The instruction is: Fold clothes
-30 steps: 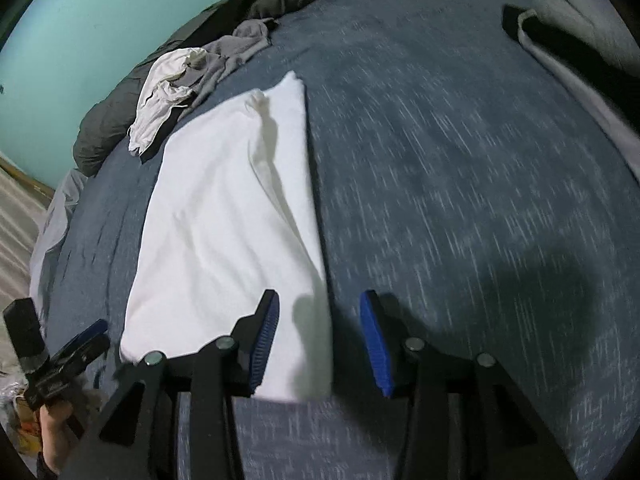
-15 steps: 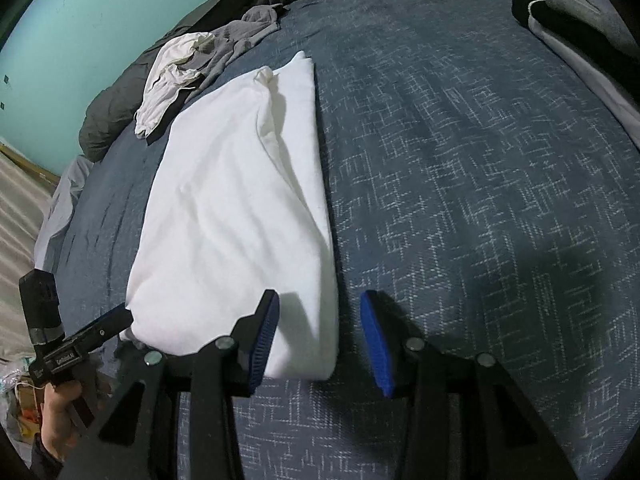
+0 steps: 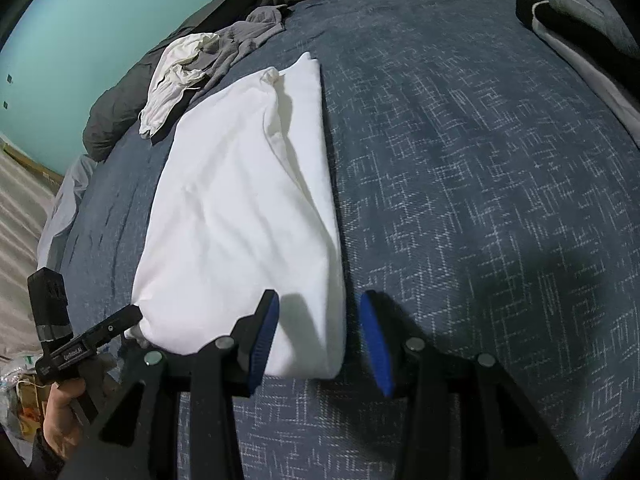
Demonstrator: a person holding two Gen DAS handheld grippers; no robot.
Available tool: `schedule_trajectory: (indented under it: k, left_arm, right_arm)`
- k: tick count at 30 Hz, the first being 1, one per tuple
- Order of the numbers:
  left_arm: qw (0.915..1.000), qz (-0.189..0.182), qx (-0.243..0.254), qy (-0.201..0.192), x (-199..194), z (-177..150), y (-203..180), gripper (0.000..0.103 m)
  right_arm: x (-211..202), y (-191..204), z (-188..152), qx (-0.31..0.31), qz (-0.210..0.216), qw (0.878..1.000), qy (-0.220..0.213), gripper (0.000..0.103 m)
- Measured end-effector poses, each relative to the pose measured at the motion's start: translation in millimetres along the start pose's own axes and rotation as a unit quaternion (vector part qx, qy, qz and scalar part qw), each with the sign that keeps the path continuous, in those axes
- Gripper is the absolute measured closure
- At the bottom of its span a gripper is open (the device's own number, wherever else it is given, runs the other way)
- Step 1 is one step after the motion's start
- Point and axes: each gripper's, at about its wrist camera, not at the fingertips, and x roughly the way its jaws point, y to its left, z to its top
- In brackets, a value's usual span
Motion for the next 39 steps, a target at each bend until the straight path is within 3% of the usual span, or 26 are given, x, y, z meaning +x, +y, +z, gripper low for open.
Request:
schedule_trajectory:
  k: [5,8,20,28,30,34,39]
  left_arm:
    - [0.9999,0.005,-0.007,-0.009,-5.9,3.4,1.4,0.0]
    - [0.9992,0.032,-0.019,-0.018,-6.2,8.1,10.8,0.0]
    - [0.9942,0.092,0.056,-0.002,4.1,-3.5,-10.1,0.0]
    - [0.9973,0.06,0.042,0.005,-1.3,3.8,-4.0,0.005]
    - [0.9981,0.049,0.038,0.007,-2.2,5.5,-3.8,0.007]
    - [0.999,0.03,0.032,0.01,-4.2,8.4,-4.1,0.016]
    - [0.9995,0.011,0.019,0.021,-6.7,-0.3,-5.0,0.019]
  right_arm:
    - [-1.0,0.0,-1.1,0.003,0.004,1.0,-0.001,0.06]
    - [-2.4,0.0,0.3,0.005,0.006,1.0,-0.003,0.06]
    - [-4.8,-3.3,2.3,0.013,0.004,1.0,-0.008,0.06]
    - [-1.5,-4.4,5.3,0.02,-0.006,1.0,-0.006,0.06]
    - [1.2,-2.6,6.9,0.018,-0.007,1.0,-0.003,0.05]
    - [10.3,5.0,7.9,0.005,-0.004,1.0,0.012,0.049]
    - [18.2,10.2,4.6,-0.003,-0.009,1.0,0.022,0.046]
